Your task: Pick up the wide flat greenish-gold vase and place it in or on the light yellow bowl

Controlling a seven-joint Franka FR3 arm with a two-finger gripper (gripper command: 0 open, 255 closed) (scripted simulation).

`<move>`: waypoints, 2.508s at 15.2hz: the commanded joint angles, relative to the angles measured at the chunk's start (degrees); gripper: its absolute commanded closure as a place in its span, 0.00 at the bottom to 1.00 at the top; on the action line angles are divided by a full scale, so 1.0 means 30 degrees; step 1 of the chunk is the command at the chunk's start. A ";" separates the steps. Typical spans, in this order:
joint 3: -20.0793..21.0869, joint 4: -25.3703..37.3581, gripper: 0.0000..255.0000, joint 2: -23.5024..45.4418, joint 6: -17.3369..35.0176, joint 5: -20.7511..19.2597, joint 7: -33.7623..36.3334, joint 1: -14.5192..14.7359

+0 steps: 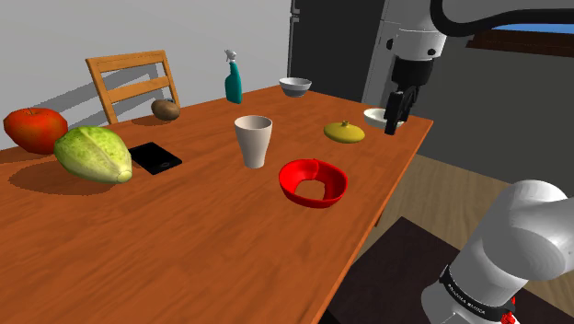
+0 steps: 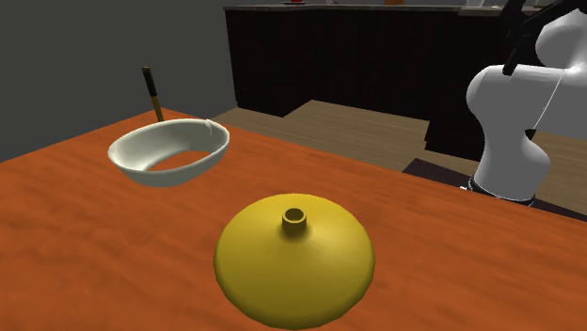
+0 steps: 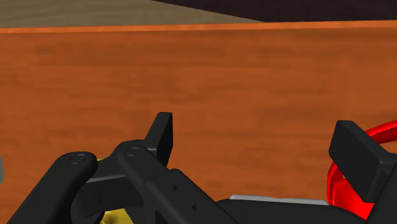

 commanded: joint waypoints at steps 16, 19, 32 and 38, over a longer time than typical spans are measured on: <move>-0.3386 0.5342 0.00 0.9719 0.5650 0.0149 -0.2391 -0.1090; -0.3966 0.7029 0.00 1.1787 0.6217 0.0680 -0.3020 -0.1233; -0.4564 0.7761 0.00 1.4637 0.8481 0.1591 -0.3863 -0.1476; -0.4564 0.7764 0.00 1.4638 0.8478 0.1591 -0.3863 -0.1476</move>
